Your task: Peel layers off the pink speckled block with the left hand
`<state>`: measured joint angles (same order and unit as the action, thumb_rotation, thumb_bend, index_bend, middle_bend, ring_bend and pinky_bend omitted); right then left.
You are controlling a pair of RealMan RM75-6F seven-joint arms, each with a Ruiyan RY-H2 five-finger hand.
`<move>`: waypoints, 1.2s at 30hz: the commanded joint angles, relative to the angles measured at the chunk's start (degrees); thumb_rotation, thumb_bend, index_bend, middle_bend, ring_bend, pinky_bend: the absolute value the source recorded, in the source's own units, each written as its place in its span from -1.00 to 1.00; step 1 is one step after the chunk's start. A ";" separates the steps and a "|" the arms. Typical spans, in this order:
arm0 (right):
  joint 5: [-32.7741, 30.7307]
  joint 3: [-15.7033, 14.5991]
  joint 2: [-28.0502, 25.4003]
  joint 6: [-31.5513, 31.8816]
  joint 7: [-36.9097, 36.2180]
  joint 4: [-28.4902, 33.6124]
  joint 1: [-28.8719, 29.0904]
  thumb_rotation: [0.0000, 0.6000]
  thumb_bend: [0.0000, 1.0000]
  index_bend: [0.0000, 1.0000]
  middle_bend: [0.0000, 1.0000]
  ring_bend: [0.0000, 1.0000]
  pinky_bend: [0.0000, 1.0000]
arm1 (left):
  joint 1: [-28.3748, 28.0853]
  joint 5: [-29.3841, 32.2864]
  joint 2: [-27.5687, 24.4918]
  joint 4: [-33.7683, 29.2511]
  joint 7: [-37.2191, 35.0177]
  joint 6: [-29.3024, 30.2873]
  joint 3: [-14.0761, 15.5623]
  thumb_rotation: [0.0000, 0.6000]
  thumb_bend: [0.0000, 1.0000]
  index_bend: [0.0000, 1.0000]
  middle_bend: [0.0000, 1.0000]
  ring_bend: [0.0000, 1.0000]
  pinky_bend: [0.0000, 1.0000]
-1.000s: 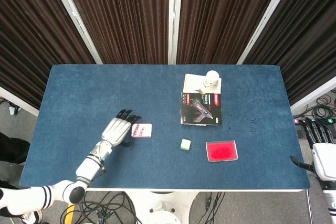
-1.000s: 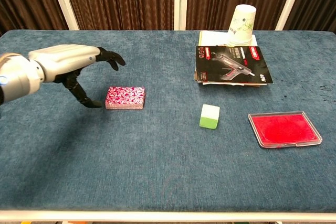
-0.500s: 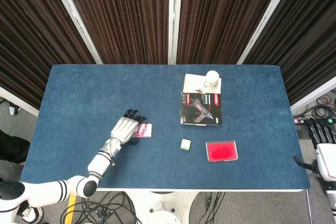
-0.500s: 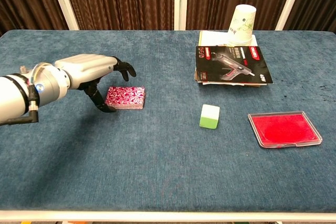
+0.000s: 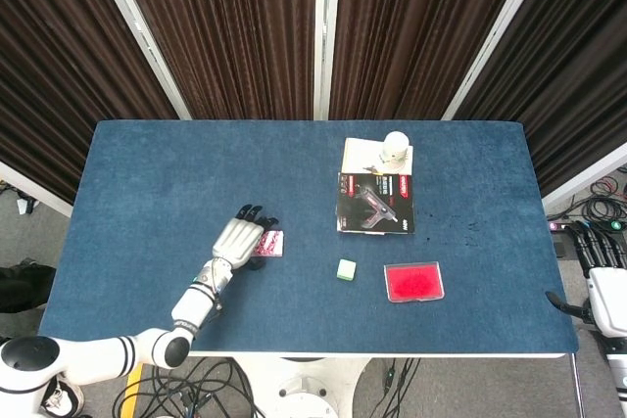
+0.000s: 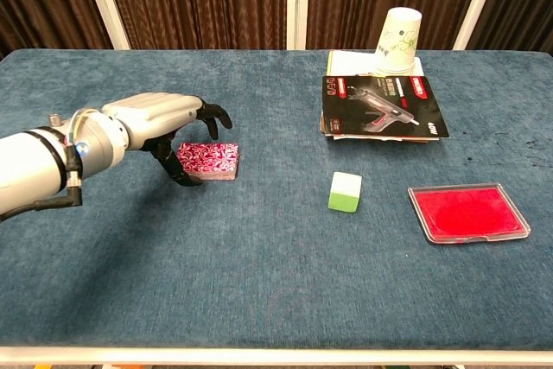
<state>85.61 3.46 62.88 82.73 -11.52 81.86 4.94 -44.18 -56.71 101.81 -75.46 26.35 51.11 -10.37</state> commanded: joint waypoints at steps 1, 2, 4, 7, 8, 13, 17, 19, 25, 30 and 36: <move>0.05 -0.01 -0.01 0.04 0.02 0.04 -0.01 1.00 -0.90 -1.00 -1.00 -1.00 -1.00 | -0.22 0.57 0.58 0.70 0.13 0.24 -0.18 1.00 -0.61 -0.61 -0.47 -0.88 -0.93; 0.06 -0.01 -0.01 0.05 0.03 0.05 -0.02 1.00 -0.90 -1.00 -1.00 -1.00 -1.00 | -0.30 0.83 0.84 1.07 0.20 0.36 -0.27 1.00 -0.61 -0.60 -0.47 -0.88 -0.93; 0.09 -0.01 -0.01 0.06 0.04 0.07 -0.01 1.00 -0.90 -1.00 -1.00 -1.00 -1.00 | -0.39 1.13 1.10 1.52 0.28 0.45 -0.30 1.00 -0.61 -0.59 -0.47 -0.88 -0.93; 0.06 -0.04 0.07 -0.12 0.12 0.01 0.04 1.00 -0.90 -1.00 -1.00 -1.00 -1.00 | -0.46 1.32 1.25 1.81 -0.02 0.47 -0.37 1.00 -0.52 -0.57 -0.46 -0.88 -0.93; 0.07 -0.05 0.10 -0.18 0.13 0.02 0.07 1.00 -0.90 -1.00 -1.00 -1.00 -1.00 | -0.47 1.34 1.24 1.82 -0.12 0.53 -0.37 1.00 -0.51 -0.57 -0.46 -0.88 -0.93; 0.33 -0.17 0.24 -0.24 0.35 0.05 0.15 1.00 -0.90 -1.00 -1.00 -1.00 -1.00 | -0.48 1.45 1.23 1.70 -0.28 0.95 -0.43 1.00 -0.49 -0.57 -0.43 -0.88 -0.93; 0.44 -0.17 0.20 -0.10 0.53 0.20 0.14 1.00 -0.90 -1.00 -1.00 -1.00 -1.00 | -0.41 1.52 1.21 1.52 -0.20 1.37 -0.31 1.00 -0.49 -0.57 -0.41 -0.86 -0.93; 0.40 -0.15 0.19 -0.07 0.58 0.22 0.12 1.00 -0.90 -1.00 -1.00 -1.00 -1.00 | -0.34 1.61 1.21 1.41 -0.26 1.50 -0.27 1.00 -0.49 -0.57 -0.41 -0.86 -0.93; 0.25 -0.20 0.32 -0.29 0.65 0.14 0.13 1.00 -0.90 -1.00 -1.00 -1.00 -1.00 | 0.08 1.12 1.31 1.34 -1.37 2.12 -0.17 1.00 -0.49 -0.57 -0.41 -0.86 -0.93; 0.17 -0.18 0.39 -0.33 0.62 0.04 0.12 1.00 -0.90 -1.00 -1.00 -1.00 -1.00 | 0.33 1.32 1.15 1.22 -1.58 2.03 0.09 1.00 -0.51 -0.57 -0.43 -0.86 -0.93; 0.01 -0.19 0.45 -0.60 0.59 -0.03 0.18 1.00 -0.90 -1.00 -1.00 -1.00 -1.00 | 0.38 2.05 1.48 1.86 -1.16 1.95 0.21 1.00 -0.51 -0.57 -0.43 -0.86 -0.93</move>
<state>85.63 3.27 63.33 82.14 -10.93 81.83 5.12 -43.79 -54.70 103.26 -73.63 25.17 53.08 -10.15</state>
